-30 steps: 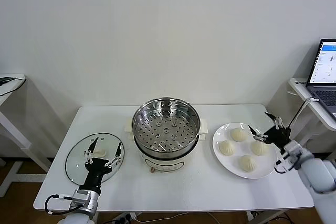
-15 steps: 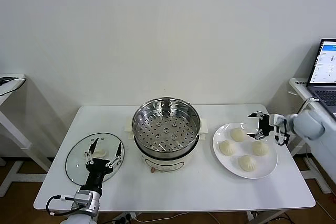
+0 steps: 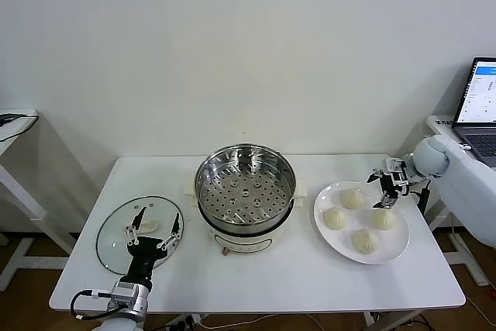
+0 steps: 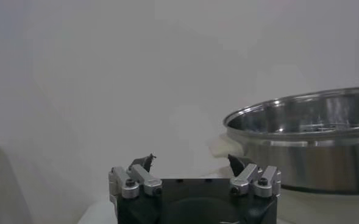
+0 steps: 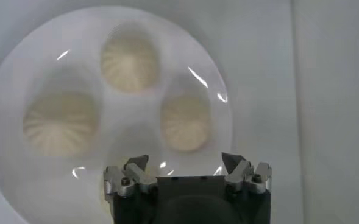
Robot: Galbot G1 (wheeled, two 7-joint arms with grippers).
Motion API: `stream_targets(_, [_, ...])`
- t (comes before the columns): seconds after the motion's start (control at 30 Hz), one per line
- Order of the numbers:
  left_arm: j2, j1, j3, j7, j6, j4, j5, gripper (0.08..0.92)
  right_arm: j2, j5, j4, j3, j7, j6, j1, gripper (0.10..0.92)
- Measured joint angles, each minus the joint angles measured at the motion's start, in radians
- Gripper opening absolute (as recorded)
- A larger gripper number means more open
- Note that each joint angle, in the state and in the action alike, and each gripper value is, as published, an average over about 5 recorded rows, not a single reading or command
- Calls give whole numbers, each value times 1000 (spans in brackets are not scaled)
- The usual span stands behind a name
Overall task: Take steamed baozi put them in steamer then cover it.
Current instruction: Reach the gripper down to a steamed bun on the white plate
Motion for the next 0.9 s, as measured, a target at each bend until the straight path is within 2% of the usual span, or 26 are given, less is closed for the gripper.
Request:
stream_targets(0.43, [-9, 2, 7, 0, -5, 9, 13, 823, 129, -81, -147, -10, -3, 20, 18, 823])
stream_targets(0.8, [-12, 3, 4, 0, -12, 18, 19, 823, 184, -119, -197, -5, 2, 32, 24, 822])
stream_targets(0.9, [-13, 3, 4, 0, -13, 18, 19, 823, 191, -126, -206, -5, 1, 35, 26, 789])
